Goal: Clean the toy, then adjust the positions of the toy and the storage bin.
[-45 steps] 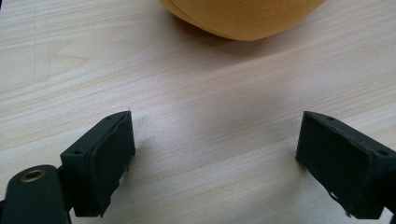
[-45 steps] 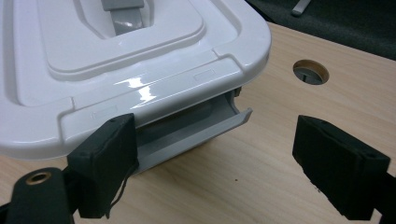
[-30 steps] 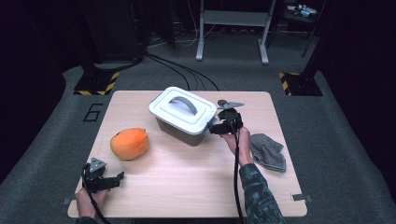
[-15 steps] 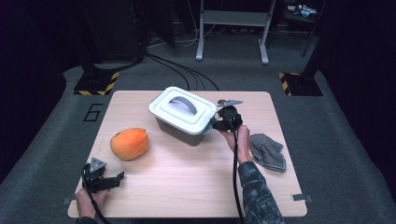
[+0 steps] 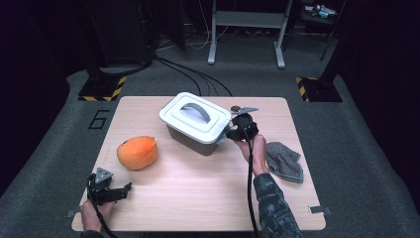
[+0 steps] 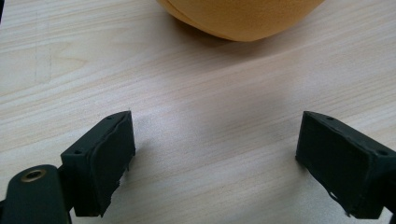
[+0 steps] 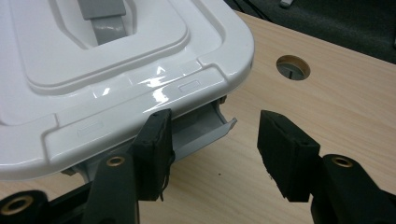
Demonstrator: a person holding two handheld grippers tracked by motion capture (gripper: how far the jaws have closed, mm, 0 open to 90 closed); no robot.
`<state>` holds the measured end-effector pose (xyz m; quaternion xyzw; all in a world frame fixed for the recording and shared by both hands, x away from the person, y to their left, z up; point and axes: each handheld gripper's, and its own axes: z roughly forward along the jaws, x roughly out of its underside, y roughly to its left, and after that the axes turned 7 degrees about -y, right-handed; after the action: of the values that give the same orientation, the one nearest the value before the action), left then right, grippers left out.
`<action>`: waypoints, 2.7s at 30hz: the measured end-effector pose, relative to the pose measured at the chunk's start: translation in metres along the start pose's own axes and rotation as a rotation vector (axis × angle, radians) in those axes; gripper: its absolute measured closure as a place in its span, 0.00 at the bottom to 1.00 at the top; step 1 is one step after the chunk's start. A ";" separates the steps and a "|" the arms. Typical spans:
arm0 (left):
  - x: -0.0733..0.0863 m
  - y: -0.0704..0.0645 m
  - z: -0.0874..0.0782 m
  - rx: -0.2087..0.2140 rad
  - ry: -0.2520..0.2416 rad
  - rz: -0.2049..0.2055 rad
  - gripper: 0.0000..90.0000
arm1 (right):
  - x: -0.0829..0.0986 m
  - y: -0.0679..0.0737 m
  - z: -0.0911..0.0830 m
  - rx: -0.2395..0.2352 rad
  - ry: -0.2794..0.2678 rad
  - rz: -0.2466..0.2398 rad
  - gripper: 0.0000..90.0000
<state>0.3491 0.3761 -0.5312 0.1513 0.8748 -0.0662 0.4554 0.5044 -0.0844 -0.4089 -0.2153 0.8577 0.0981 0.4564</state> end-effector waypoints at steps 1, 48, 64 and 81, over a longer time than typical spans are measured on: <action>0.000 0.000 0.000 0.000 0.000 0.000 0.13 | 0.001 -0.001 -0.001 -0.002 0.008 -0.001 0.49; 0.000 -0.001 0.001 0.001 -0.007 0.003 0.13 | -0.052 0.039 0.040 -0.155 -0.009 -0.128 0.56; 0.000 0.000 0.000 0.006 0.002 0.004 0.13 | -0.052 0.049 0.040 -0.142 0.005 -0.127 0.74; 0.000 -0.001 0.000 0.003 -0.007 0.004 0.13 | -0.038 0.063 0.018 -0.094 0.019 -0.052 0.74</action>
<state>0.3493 0.3754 -0.5314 0.1536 0.8728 -0.0669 0.4584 0.5074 -0.0115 -0.3893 -0.2597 0.8506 0.1244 0.4400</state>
